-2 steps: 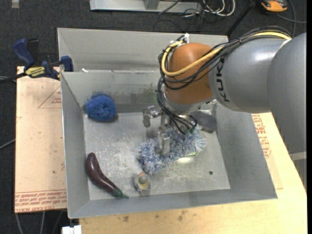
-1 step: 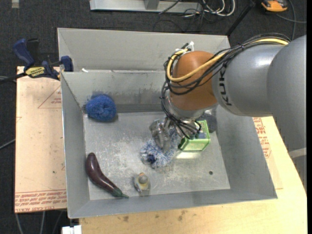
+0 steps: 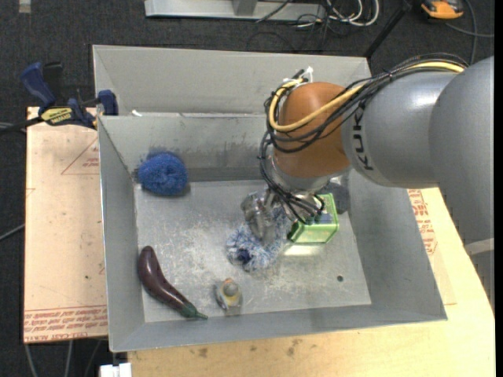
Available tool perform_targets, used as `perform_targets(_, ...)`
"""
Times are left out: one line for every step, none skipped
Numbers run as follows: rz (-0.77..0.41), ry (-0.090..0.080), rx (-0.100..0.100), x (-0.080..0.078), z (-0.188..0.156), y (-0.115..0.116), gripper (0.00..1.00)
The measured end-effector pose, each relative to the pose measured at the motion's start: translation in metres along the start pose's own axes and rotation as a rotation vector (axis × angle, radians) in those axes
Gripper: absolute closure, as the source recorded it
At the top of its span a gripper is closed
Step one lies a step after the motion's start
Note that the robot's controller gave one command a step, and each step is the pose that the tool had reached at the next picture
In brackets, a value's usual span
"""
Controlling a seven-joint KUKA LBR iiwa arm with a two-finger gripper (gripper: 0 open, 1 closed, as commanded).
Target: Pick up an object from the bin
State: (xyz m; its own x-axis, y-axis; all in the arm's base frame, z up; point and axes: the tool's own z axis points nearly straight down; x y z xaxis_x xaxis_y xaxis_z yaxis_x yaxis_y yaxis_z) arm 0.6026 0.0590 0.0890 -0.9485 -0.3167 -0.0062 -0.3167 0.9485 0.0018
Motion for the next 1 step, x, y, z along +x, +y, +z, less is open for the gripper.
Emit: perform_targets(0.000, 0.000, 0.000, 0.0000, 0.0000, 0.0000, 1.00)
